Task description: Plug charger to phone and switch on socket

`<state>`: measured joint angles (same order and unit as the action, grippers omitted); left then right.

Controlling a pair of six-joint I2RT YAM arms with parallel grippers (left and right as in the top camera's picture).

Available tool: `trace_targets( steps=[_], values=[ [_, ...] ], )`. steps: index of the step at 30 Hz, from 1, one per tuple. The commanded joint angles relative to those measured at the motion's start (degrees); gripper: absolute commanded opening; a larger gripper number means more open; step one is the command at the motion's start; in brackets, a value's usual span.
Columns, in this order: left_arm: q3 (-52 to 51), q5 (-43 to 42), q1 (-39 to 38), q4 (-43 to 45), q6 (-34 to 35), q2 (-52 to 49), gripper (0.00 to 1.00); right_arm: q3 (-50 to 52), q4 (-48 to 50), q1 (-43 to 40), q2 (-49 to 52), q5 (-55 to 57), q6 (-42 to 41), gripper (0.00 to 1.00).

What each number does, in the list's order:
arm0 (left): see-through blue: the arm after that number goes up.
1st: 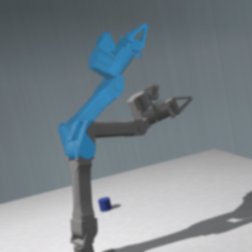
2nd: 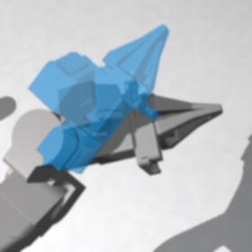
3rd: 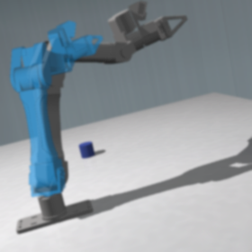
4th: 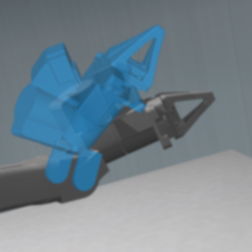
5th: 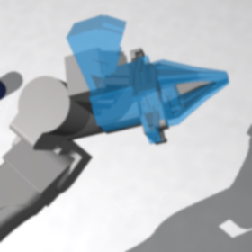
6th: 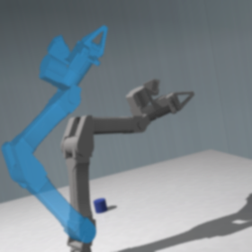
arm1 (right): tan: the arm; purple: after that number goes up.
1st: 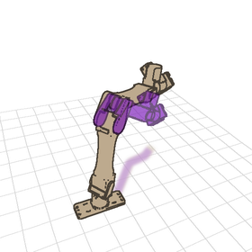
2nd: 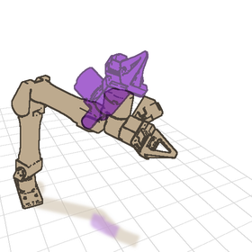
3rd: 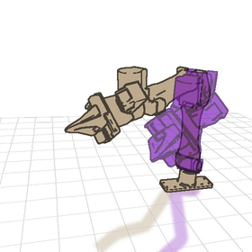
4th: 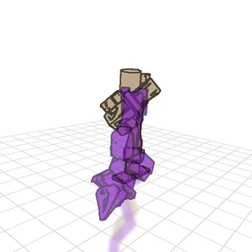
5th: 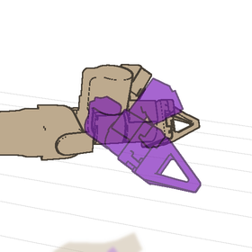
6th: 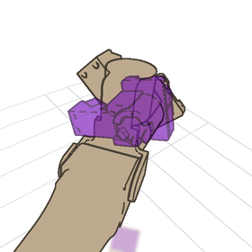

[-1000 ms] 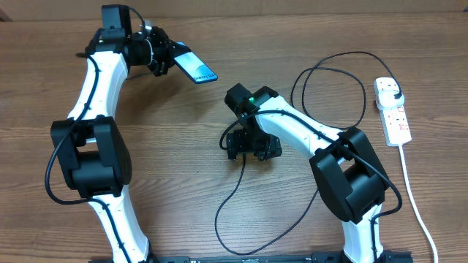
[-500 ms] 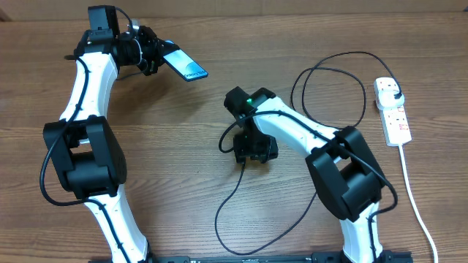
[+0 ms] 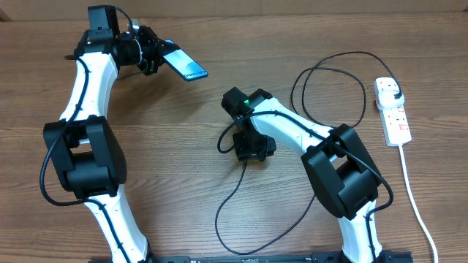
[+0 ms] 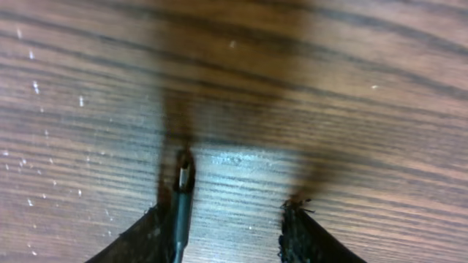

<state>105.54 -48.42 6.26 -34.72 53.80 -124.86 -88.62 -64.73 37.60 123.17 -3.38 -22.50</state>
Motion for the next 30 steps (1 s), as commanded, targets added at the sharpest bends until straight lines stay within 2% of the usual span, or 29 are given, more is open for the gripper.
trace_targets(
  steps=[1, 7, 11, 16, 30],
  values=[
    [1.2, -2.5, 0.0, 0.3, -0.3, -0.1, 0.04, -0.7, 1.3, 0.3, 0.5, 1.8, 0.3, 0.43],
    [1.2, -2.5, 0.0, 0.3, -0.3, -0.1, 0.04, -0.7, 1.5, 0.3, 0.5, 1.9, 0.3, 0.34],
    [1.2, -2.5, 0.0, 0.3, -0.3, -0.1, 0.04, -0.7, 1.5, 0.3, 0.5, 2.1, 0.3, 0.16],
    [1.2, -2.4, 0.0, 0.3, -0.3, -0.1, 0.04, -0.7, 1.5, 0.3, 0.5, 2.1, 0.3, 0.05],
    [1.2, -2.6, 0.0, 0.3, -1.0, -0.1, 0.04, -0.8, 0.7, -1.6, 0.4, 1.8, 0.1, 0.04]
  ],
)
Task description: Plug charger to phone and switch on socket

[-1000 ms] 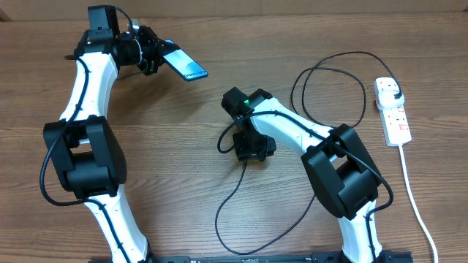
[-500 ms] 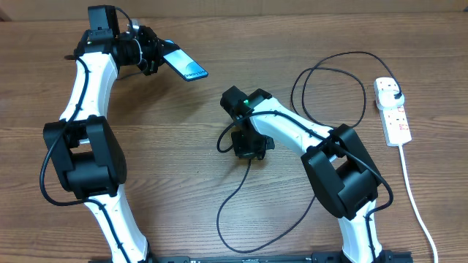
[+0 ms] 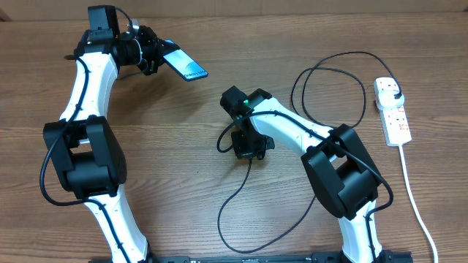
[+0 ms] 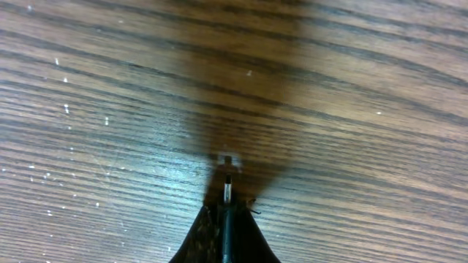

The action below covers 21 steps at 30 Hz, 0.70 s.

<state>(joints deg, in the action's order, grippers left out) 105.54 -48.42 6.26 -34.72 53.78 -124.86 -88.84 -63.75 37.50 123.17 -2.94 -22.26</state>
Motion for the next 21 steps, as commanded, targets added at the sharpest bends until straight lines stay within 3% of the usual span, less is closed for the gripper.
trace_targets(
  steps=[1, 8, 13, 21],
  values=[
    [1.2, -2.6, 0.0, 0.3, -1.0, -0.1, 0.04, -0.6, -0.5, -2.3, 0.4, 1.0, -0.2, 0.04],
    [1.2, -2.6, 0.0, 0.3, -1.0, -0.1, 0.04, -3.5, 0.2, -10.2, 0.4, -7.7, 0.3, 0.04],
    [1.2, -4.1, 0.0, 1.2, -0.9, -0.1, 0.04, -7.1, 4.3, -15.0, 0.4, -23.3, 4.7, 0.04],
    [1.2, -14.3, 0.0, 14.8, 3.2, -0.1, 0.04, -9.5, 16.6, -18.6, 0.4, -50.5, 9.2, 0.04]
  ],
)
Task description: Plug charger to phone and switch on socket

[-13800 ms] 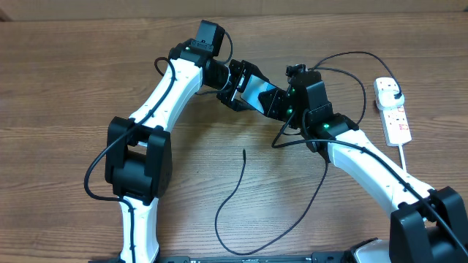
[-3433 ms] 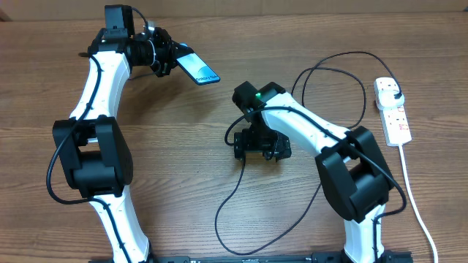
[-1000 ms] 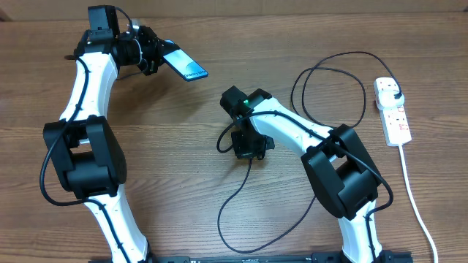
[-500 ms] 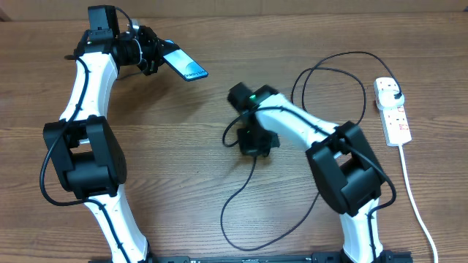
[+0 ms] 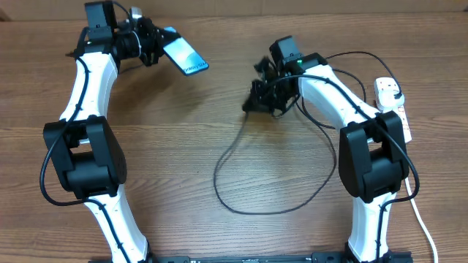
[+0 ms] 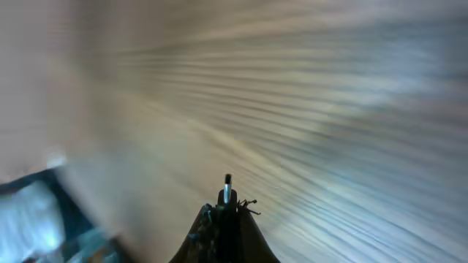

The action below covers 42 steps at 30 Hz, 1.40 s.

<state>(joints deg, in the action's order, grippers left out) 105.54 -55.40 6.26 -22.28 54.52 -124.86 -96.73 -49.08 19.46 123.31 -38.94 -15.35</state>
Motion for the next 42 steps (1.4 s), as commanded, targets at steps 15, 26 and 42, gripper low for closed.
trace_targets(
  steps=[15, 26, 42],
  values=[
    [1.2, -18.0, 0.0, 23.8, 11.3, -0.1, 0.04, -1.6, 23.4, -0.9, 0.2, -43.5, 1.9, 0.04],
    [1.2, -20.7, -0.3, 31.6, 15.0, -0.1, 0.04, -1.6, 34.5, -0.7, 0.2, -50.5, -3.1, 0.04],
    [1.2, -17.2, -2.2, 41.2, 23.1, -0.1, 0.04, -1.6, 55.0, -0.4, 0.2, -49.5, -23.5, 0.04]
  ],
)
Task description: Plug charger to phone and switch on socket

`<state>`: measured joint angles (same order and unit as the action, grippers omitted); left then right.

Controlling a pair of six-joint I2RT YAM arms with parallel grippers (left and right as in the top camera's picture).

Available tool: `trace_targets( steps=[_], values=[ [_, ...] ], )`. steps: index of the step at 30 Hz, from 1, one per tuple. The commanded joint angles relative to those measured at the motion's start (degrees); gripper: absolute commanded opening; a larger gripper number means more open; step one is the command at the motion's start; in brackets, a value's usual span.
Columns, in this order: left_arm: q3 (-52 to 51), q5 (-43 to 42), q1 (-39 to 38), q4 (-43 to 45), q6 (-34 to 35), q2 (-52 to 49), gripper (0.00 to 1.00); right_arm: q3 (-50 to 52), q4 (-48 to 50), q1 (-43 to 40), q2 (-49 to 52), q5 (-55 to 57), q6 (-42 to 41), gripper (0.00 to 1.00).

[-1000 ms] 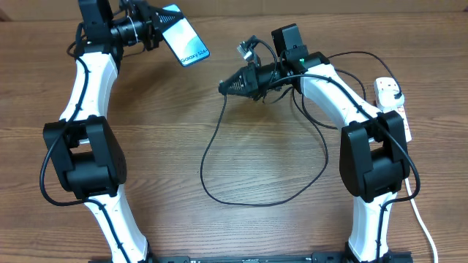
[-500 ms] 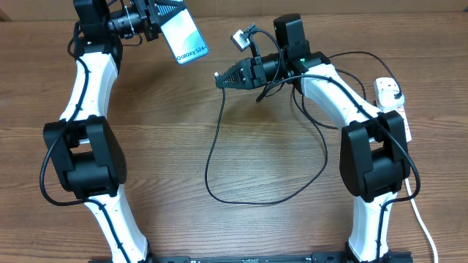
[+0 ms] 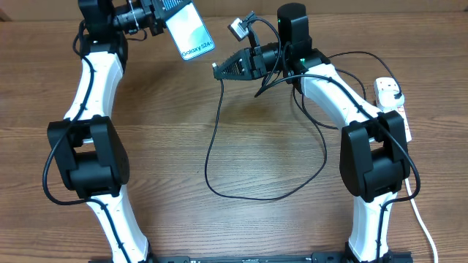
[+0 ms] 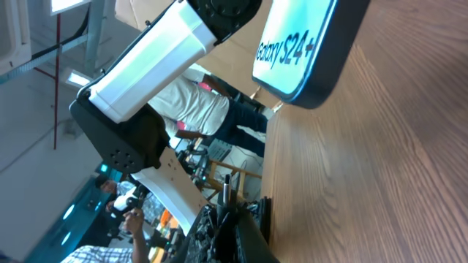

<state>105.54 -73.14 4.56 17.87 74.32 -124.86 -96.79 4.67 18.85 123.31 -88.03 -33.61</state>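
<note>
The phone (image 3: 189,33), its lit screen reading Galaxy S24+, is held up off the table at the back left with my left gripper (image 3: 162,13) shut on its upper end. My right gripper (image 3: 218,71) is shut on the charger plug (image 4: 227,187), whose metal tip sticks out past the fingers toward the left. The plug is a short way right of and below the phone's (image 4: 307,51) lower end, not touching it. The black cable (image 3: 212,146) hangs from the plug and loops across the table. The white socket strip (image 3: 395,120) lies at the far right with an adapter (image 3: 387,89) plugged in.
The cable's big loop (image 3: 256,197) lies on the wooden table (image 3: 161,168) between the two arms, with more coils (image 3: 344,73) beside the right arm. The strip's white lead (image 3: 417,204) runs to the front right. My left arm's white link (image 4: 157,66) fills the right wrist view's upper left.
My right gripper with the plug has moved left and higher, closer to the phone. My left gripper has raised the phone further back, its screen now facing up more.
My right gripper stood open round the plug lying mid-table while the left held the phone at the back left. Then it was shut on the plug. Then the plug was off the table further back, and now it is just right of the raised phone.
</note>
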Motion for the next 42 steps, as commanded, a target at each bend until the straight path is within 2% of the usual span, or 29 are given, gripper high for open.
trace_targets(
  steps=[1, 6, 13, 17, 42],
  values=[
    [1.2, 0.5, -0.5, 1.1, 3.3, -0.1, 0.04, -1.6, 2.3, 0.2, 0.2, -0.1, -6.1, 0.04],
    [1.2, 0.6, -0.8, 1.4, 4.9, -0.1, 0.05, -1.6, 5.6, 0.2, 0.2, 2.0, -10.7, 0.04],
    [1.2, 0.8, -2.0, 10.3, 9.5, -0.1, 0.04, -1.6, 10.9, 0.2, 0.2, 3.1, -17.7, 0.04],
    [1.2, 1.2, -2.1, 10.9, 9.5, -0.1, 0.04, -1.6, 14.0, 0.2, 0.2, 3.1, -20.5, 0.04],
    [1.2, 1.1, -2.6, 10.9, 10.1, -0.1, 0.05, -1.6, 17.0, 0.2, 0.2, 4.0, -22.6, 0.04]
  ],
)
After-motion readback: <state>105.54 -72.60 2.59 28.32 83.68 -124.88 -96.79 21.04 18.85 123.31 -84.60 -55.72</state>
